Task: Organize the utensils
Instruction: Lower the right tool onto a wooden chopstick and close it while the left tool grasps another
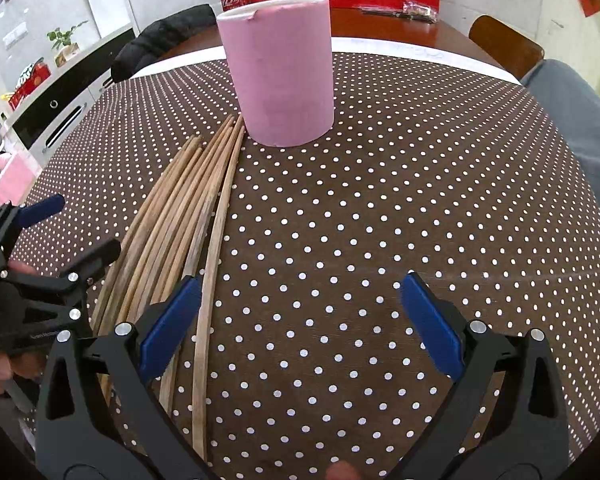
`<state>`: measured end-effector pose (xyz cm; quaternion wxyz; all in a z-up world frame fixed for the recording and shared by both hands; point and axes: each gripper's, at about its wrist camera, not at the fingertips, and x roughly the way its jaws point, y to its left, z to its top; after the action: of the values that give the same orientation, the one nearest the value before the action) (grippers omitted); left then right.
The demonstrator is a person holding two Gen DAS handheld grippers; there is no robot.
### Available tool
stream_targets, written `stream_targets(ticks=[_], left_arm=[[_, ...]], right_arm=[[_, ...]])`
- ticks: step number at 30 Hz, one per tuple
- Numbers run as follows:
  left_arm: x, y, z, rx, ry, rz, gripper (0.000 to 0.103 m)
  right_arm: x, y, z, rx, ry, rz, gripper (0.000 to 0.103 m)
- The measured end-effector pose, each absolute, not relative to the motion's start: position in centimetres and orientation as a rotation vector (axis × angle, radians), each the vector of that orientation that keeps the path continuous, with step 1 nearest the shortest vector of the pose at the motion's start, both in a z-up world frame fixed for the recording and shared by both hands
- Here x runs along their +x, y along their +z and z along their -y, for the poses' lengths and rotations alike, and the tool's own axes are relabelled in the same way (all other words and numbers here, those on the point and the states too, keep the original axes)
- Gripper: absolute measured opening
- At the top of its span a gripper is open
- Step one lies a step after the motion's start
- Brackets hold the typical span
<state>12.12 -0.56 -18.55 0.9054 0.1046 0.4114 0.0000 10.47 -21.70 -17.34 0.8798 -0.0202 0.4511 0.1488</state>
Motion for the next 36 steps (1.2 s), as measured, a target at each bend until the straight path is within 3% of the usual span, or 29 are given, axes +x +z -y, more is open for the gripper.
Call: stream_targets(ticks=[20,25,33,35,36], left_arm=[[14.9,-19.5,-1.8,0.121,-0.006,-0.919,0.1],[14.2,-19.6,-1.9,0.113,-0.011,-0.921,0.1],[15.4,-18.6,-0.7,0.233,0.044,-0.915,0.1],[16.3,-18.5,-0.4,0.261,0.056,-0.918,0.1],[16.7,-18.5,-0.4,0.259,0.054,-0.924,0.1]], right_arm=[[14.9,-18.2,17.3,-0.234,0.316,-1.02,0.097],[16.7,-17.8,17.2,-0.211,0.341,-1.017,0.073],[19.5,-16.9,15.7,-0.199,0.396,-1.001,0.068],[19.6,-17.0,15.5,-0.216,0.392,-0.977,0.062],[19.5,-17.0,15.3,-0.23,0.388,-0.963,0.053]])
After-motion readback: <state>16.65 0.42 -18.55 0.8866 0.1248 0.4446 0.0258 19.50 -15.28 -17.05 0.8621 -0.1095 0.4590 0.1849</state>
